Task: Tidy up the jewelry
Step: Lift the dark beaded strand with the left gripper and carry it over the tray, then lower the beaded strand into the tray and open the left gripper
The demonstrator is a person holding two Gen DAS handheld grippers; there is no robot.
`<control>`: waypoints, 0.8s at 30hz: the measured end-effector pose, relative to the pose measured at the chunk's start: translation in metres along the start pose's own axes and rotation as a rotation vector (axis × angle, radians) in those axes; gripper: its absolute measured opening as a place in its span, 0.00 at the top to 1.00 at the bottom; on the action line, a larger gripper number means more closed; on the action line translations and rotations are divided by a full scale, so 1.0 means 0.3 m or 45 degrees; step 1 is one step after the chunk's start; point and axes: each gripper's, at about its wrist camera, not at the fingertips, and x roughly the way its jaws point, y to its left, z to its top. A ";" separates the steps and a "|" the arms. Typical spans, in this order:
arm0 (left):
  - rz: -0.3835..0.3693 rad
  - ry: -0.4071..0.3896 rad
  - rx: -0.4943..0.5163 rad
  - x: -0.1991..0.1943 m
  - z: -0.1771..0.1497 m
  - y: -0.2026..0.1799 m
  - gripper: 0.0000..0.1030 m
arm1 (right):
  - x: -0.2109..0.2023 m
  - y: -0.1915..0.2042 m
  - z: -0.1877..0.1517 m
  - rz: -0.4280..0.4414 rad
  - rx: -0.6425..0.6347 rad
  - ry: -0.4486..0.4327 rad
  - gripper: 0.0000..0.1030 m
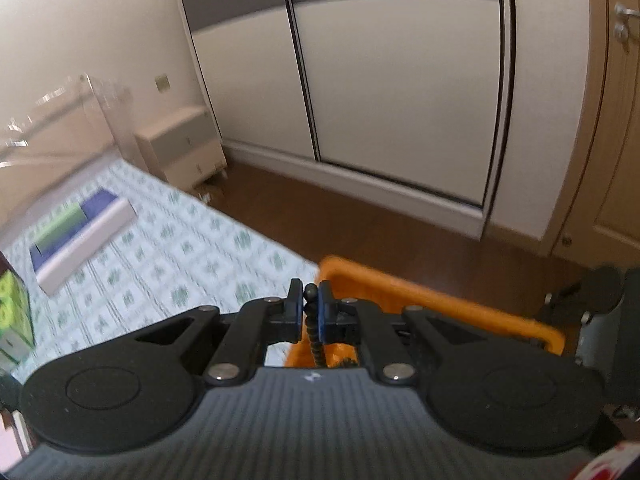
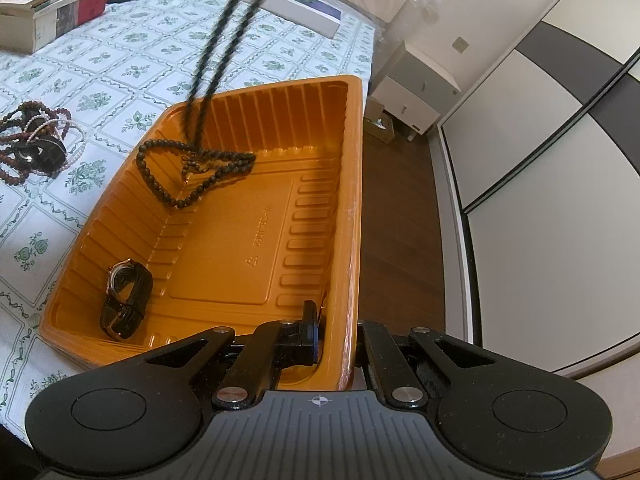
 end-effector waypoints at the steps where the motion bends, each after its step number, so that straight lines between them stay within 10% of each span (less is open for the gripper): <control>1: -0.003 0.021 -0.001 0.019 -0.017 -0.002 0.94 | 0.000 0.000 0.000 0.001 0.000 -0.001 0.97; 24: -0.051 0.206 -0.058 0.199 -0.132 -0.057 0.94 | 0.001 -0.006 -0.004 0.010 0.006 -0.004 0.97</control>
